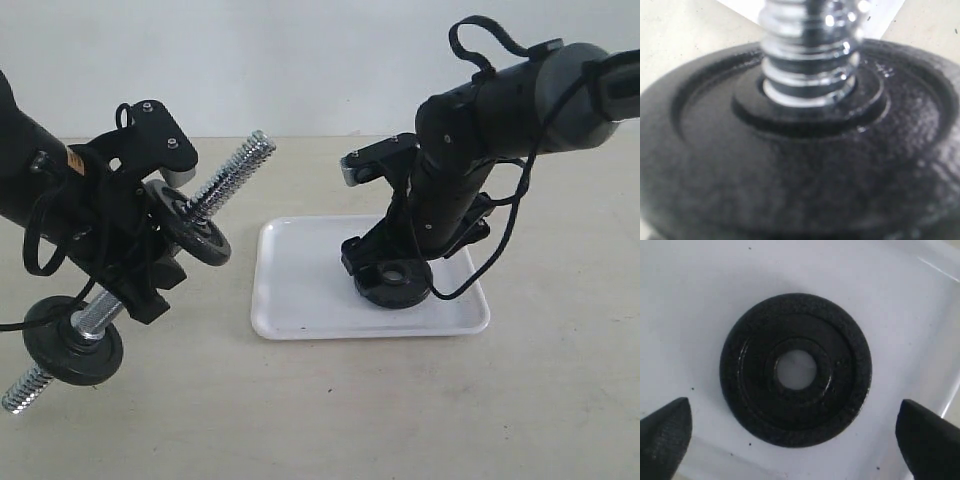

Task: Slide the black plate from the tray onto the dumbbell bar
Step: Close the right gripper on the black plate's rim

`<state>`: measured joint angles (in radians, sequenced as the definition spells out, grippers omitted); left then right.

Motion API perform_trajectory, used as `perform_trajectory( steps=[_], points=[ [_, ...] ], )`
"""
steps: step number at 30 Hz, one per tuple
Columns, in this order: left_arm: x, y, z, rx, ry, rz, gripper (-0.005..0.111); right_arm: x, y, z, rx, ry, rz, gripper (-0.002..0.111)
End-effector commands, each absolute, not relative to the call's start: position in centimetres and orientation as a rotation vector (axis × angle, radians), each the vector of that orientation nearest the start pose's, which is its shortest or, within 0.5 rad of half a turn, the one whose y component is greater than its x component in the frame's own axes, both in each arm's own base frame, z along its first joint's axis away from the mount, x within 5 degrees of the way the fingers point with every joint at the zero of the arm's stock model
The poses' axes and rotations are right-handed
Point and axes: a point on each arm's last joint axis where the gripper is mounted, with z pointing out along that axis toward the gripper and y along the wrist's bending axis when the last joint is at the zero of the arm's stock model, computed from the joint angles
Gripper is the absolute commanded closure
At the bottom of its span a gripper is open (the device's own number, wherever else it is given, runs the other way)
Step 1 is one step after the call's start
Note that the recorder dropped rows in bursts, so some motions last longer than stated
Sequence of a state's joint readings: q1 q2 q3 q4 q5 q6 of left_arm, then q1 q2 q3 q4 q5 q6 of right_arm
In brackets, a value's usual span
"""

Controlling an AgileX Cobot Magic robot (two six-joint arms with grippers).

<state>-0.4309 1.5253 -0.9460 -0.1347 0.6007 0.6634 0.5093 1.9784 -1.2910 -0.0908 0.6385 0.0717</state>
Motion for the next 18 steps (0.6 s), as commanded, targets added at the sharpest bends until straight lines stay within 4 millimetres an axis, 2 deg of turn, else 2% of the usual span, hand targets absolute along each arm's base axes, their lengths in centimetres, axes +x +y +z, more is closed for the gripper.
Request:
perform_trajectory(
  steps=[1, 9, 18],
  points=[
    [27.5, -13.3, 26.0, 1.189, 2.163, -0.029, 0.102, 36.0, 19.6, 16.3, -0.717, 2.668, 0.061, 0.003],
    [27.5, -13.3, 25.9, 1.191, 2.166, -0.030, 0.102, 37.1, 20.2, 15.1, -0.803, 2.692, 0.028, 0.003],
    [27.4, -13.2, 25.9, 1.198, 2.176, -0.033, 0.102, 37.2, 20.2, 13.5, -0.851, 2.714, 0.008, 0.003]
  ],
)
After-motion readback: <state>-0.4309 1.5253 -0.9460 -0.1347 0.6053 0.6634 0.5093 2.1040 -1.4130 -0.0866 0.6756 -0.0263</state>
